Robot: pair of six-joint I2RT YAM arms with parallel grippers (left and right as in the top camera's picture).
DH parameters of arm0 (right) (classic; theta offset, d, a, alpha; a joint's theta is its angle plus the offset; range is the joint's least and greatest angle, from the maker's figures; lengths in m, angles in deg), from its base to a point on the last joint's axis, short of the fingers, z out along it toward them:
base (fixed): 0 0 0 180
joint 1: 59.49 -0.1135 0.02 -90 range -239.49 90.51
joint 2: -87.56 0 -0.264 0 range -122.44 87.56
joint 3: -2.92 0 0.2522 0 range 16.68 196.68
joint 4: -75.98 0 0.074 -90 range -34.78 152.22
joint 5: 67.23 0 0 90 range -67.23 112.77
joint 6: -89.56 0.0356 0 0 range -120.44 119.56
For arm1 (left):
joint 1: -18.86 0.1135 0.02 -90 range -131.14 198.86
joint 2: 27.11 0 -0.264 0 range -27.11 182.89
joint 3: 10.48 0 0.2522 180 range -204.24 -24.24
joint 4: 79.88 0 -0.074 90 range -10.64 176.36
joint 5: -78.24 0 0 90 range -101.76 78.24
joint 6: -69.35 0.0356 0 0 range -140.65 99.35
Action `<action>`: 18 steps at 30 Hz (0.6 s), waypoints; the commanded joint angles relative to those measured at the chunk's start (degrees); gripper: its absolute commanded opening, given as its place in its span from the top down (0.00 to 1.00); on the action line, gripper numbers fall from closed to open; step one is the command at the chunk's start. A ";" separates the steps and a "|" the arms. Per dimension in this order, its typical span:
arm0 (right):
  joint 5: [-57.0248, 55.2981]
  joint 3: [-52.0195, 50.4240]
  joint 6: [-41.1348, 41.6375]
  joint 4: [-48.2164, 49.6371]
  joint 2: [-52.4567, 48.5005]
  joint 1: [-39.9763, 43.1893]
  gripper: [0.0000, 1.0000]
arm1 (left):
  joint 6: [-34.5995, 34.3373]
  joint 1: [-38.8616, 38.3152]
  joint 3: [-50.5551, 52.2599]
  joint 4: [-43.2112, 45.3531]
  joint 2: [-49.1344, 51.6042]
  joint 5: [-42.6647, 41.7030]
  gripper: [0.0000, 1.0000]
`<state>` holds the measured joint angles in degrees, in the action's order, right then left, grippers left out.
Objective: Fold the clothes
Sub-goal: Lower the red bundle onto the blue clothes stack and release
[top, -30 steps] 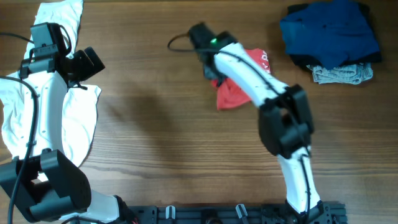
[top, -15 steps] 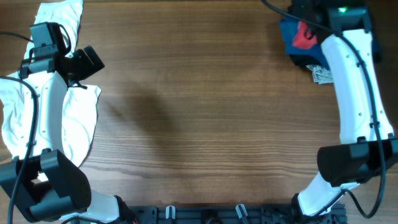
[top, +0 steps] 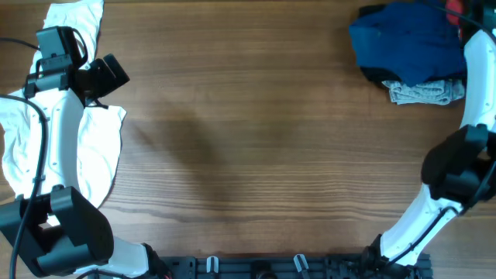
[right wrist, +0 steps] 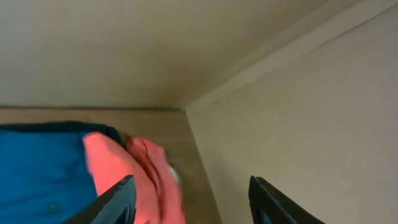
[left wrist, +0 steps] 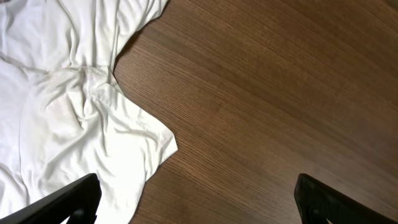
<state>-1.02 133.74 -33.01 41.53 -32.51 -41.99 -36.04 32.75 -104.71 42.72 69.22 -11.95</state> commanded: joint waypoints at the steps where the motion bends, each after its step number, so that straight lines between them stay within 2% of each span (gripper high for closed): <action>1: 2.21 0.68 -1.31 0.98 -3.39 0.72 0.38 | -0.50 0.11 -0.44 0.13 0.07 -0.46 0.00; 2: 2.47 0.68 1.60 1.05 -3.85 0.72 0.28 | -0.50 0.11 -0.44 0.15 0.07 -0.44 0.00; 4: 2.47 0.68 7.58 1.75 -3.85 0.98 0.18 | -0.50 0.11 -0.44 0.15 0.07 -0.44 0.00; 8: 5.95 0.68 9.40 -1.38 -3.85 1.95 0.11 | -0.50 0.11 -0.44 0.20 0.07 -0.44 0.00; 11: 12.44 0.68 17.27 -6.03 -3.85 3.98 0.01 | -0.50 0.11 -0.44 0.61 0.07 -0.46 0.00; 15: 27.98 0.68 25.31 -10.05 -4.28 8.52 0.00 | -0.50 0.11 -0.44 0.61 0.07 -0.46 0.00; 18: 28.52 0.68 26.71 -10.32 -6.21 10.51 0.00 | -0.50 0.09 -0.44 0.57 0.07 -0.46 0.00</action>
<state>21.23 133.74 -11.27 31.37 -36.11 -33.31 -36.04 32.75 -104.71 43.13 69.22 -11.95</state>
